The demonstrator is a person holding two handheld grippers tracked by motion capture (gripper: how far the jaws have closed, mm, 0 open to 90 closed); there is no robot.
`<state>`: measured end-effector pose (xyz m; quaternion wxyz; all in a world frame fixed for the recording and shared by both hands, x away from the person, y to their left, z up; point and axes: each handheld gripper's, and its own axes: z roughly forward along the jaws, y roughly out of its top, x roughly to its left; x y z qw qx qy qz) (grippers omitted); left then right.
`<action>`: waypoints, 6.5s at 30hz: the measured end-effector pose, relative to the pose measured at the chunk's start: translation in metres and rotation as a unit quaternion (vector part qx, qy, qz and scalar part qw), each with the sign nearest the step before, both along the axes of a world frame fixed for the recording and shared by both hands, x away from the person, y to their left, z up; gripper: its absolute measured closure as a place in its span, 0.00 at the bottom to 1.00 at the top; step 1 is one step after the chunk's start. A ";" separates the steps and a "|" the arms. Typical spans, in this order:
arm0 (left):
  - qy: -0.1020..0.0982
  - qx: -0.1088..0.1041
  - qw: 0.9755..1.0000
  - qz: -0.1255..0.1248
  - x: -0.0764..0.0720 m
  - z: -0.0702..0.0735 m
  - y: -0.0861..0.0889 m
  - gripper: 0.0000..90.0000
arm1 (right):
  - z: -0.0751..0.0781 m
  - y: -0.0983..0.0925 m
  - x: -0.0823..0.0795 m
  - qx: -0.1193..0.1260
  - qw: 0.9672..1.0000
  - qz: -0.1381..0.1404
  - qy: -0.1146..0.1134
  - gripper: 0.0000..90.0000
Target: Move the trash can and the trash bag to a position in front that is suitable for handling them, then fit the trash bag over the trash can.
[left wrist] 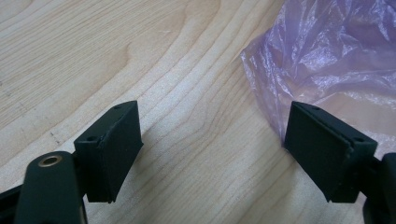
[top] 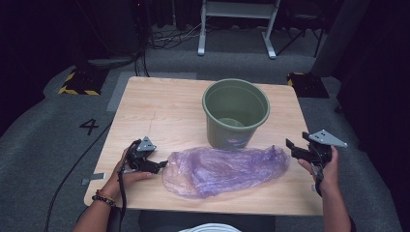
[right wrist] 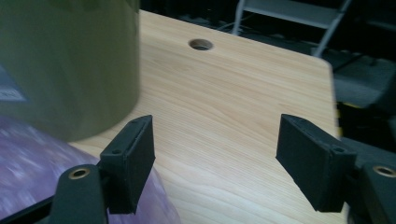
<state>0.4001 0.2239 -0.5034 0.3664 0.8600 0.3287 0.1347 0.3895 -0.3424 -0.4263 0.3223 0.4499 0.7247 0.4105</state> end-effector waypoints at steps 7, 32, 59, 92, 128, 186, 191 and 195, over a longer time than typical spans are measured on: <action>0.001 -0.001 1.000 0.001 0.000 0.000 0.000 0.21 | 0.003 0.011 -0.015 0.047 0.997 0.058 0.011 0.29; 0.001 -0.001 1.000 0.001 0.000 0.000 0.000 0.21 | -0.077 0.049 -0.001 -0.031 0.989 0.072 0.123 0.20; 0.004 -0.001 1.000 0.000 -0.001 0.000 0.009 0.19 | -0.075 0.035 0.004 0.005 0.985 0.127 0.114 0.93; -0.081 -0.079 0.989 -0.099 -0.020 0.090 -0.058 0.20 | 0.030 0.069 -0.027 -0.003 0.972 0.215 -0.096 0.95; -0.111 -0.034 0.981 -0.156 -0.004 0.103 -0.118 0.70 | 0.112 0.125 -0.016 -0.022 0.937 0.285 -0.204 0.94; -0.187 -0.072 0.976 -0.086 0.025 0.165 -0.095 0.99 | 0.100 0.153 0.091 -0.111 0.971 0.211 0.000 0.93; -0.191 -0.078 0.975 -0.084 0.033 0.174 -0.103 0.99 | 0.099 0.156 0.100 -0.097 0.978 0.184 0.020 0.77; -0.185 -0.068 0.977 -0.077 0.038 0.175 -0.109 0.99 | 0.100 0.154 0.101 -0.086 0.982 0.169 0.006 0.58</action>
